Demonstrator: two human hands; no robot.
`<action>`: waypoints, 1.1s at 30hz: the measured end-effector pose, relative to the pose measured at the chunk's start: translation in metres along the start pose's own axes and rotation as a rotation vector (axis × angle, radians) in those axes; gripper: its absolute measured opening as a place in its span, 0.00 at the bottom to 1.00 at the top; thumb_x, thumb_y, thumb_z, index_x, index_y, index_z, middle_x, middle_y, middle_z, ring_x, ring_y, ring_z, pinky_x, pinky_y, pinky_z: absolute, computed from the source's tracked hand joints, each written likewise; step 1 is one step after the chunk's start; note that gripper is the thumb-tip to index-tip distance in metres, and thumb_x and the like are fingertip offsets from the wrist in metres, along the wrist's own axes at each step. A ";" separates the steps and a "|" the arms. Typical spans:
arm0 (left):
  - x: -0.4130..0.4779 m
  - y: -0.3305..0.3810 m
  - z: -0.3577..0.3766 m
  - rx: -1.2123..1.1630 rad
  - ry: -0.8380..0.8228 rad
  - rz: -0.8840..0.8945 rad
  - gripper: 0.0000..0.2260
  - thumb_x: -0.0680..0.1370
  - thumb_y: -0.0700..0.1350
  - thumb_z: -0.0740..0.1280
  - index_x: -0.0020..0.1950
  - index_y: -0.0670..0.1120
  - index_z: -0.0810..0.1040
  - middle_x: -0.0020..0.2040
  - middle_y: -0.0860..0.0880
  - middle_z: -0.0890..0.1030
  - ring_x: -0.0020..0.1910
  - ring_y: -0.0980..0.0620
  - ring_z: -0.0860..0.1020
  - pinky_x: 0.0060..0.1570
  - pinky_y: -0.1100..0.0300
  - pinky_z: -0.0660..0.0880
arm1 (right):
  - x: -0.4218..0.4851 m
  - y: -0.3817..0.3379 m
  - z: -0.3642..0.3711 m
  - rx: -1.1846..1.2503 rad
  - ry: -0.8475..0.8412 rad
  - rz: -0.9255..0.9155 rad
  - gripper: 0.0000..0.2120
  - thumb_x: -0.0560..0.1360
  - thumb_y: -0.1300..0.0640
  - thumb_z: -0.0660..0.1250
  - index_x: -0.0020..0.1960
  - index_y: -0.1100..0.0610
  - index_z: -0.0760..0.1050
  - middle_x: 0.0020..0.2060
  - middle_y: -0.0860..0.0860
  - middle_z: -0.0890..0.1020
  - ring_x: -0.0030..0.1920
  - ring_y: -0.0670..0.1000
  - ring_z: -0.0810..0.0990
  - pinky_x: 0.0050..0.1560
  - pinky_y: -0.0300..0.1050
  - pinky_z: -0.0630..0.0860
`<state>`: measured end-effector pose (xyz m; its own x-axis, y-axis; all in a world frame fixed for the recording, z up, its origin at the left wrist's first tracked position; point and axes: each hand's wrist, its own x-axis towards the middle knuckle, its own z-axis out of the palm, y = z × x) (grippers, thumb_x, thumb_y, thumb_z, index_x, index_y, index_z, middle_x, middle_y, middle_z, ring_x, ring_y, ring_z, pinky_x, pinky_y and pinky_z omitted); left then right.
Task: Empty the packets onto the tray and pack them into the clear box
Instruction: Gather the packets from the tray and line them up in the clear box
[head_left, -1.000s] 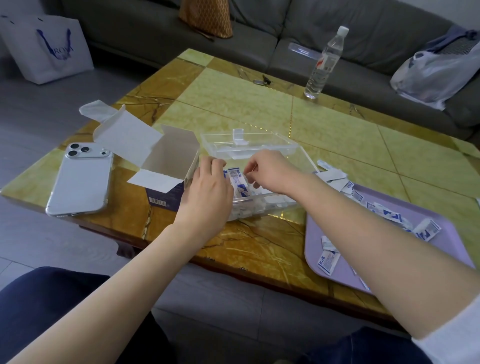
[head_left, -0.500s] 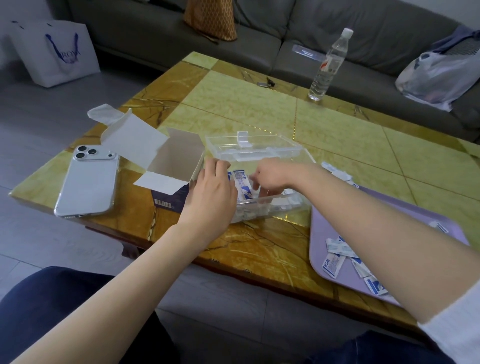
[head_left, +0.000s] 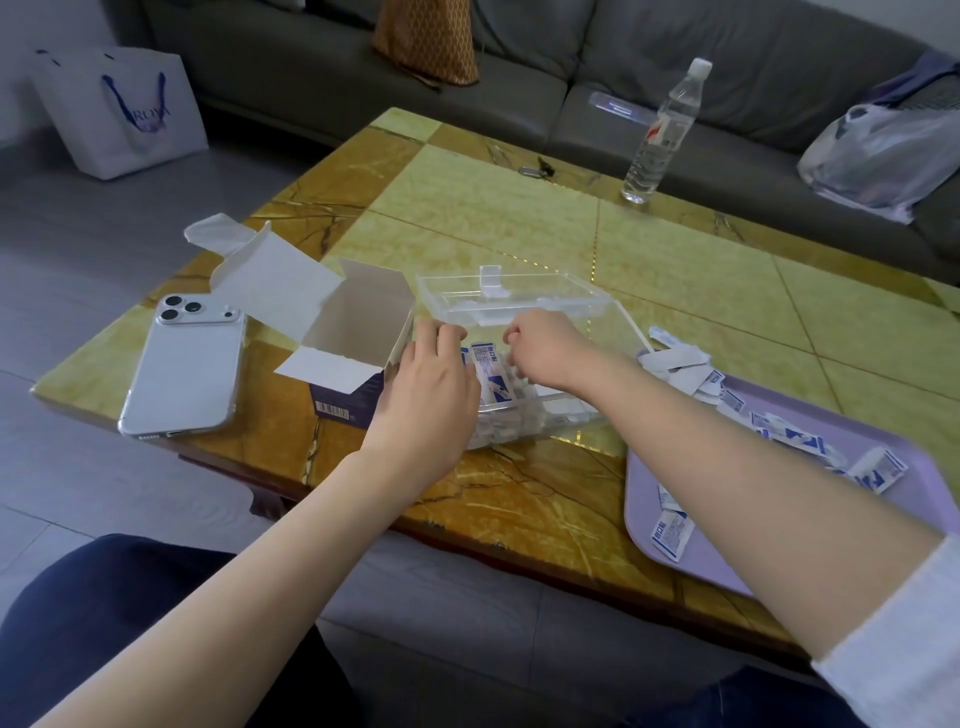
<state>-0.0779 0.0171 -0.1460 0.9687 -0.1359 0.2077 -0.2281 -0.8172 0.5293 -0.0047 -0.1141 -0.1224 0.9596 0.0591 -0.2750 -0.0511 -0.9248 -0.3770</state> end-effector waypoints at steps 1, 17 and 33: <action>0.000 0.000 0.000 0.001 0.000 0.003 0.16 0.81 0.43 0.53 0.68 0.41 0.63 0.65 0.44 0.64 0.62 0.46 0.69 0.58 0.53 0.71 | 0.001 0.003 -0.002 -0.017 0.048 0.013 0.11 0.75 0.70 0.55 0.47 0.67 0.76 0.45 0.60 0.79 0.48 0.61 0.78 0.50 0.49 0.77; 0.002 0.003 -0.002 0.137 -0.061 0.011 0.16 0.79 0.41 0.51 0.65 0.40 0.64 0.68 0.43 0.63 0.65 0.46 0.64 0.62 0.55 0.68 | 0.003 0.013 -0.003 -0.107 -0.024 0.038 0.17 0.73 0.70 0.56 0.28 0.59 0.60 0.25 0.54 0.66 0.27 0.52 0.66 0.26 0.41 0.60; 0.003 0.106 0.036 0.062 -0.095 0.575 0.13 0.73 0.34 0.62 0.56 0.44 0.75 0.51 0.46 0.75 0.48 0.44 0.75 0.44 0.55 0.69 | -0.093 0.147 -0.022 -0.162 0.678 -0.308 0.05 0.74 0.67 0.61 0.49 0.61 0.72 0.44 0.56 0.75 0.45 0.58 0.74 0.47 0.45 0.66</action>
<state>-0.0961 -0.0903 -0.1186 0.6959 -0.6149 0.3709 -0.7166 -0.6279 0.3037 -0.0955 -0.2635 -0.1325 0.8863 0.1277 0.4451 0.2375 -0.9505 -0.2002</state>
